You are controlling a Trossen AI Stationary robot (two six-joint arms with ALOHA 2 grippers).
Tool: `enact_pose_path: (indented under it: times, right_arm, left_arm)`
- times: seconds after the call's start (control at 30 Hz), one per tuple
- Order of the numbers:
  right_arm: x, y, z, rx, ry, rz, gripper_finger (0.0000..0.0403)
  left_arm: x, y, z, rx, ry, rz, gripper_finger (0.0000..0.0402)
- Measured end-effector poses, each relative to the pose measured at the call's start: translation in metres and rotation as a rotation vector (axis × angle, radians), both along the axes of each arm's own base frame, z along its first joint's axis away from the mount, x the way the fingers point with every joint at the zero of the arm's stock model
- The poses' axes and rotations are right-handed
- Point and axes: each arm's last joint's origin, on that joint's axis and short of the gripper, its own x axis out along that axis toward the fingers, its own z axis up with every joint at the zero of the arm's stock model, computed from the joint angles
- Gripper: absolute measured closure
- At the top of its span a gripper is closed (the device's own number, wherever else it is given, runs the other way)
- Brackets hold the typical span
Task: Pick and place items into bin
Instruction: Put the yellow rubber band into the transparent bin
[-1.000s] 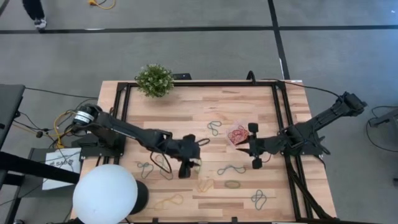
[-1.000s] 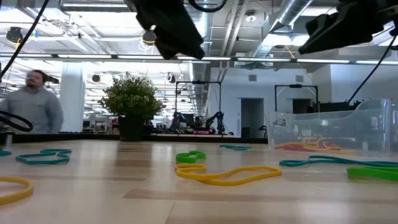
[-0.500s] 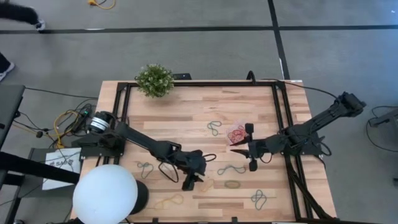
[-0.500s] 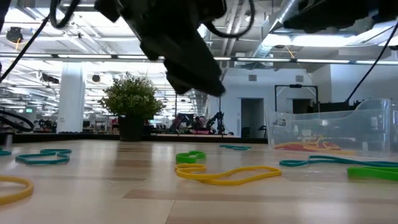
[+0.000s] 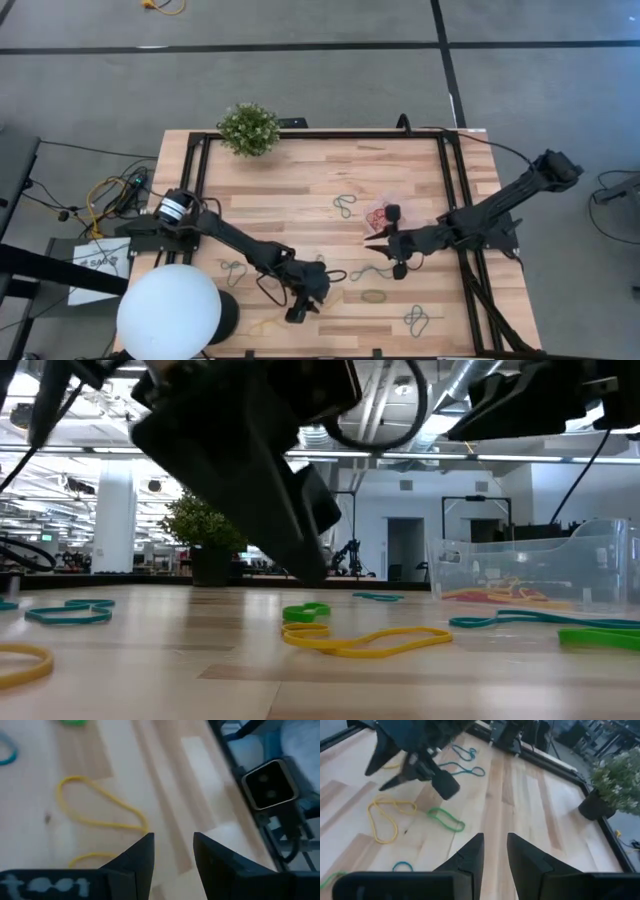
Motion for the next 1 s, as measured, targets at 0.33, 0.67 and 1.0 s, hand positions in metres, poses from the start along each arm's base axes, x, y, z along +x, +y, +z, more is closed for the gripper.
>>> enact_pose_path:
  times: [0.33,0.67,1.0]
  right_arm:
    - [0.007,0.004,-0.007,0.017,-0.002,-0.006,0.0322]
    - [0.006,0.012,-0.001,0.049,-0.061,0.027,0.0322]
    - [-0.003,0.029,-0.001,0.052,-0.06,0.104,0.0322]
  left_arm:
    - [-0.002,-0.012,-0.018,0.171,-0.064,-0.021,0.0276]
    - [0.0,-0.01,-0.025,0.217,-0.061,0.037,0.0276]
    - [-0.001,-0.014,-0.035,0.266,-0.057,0.06,0.0276]
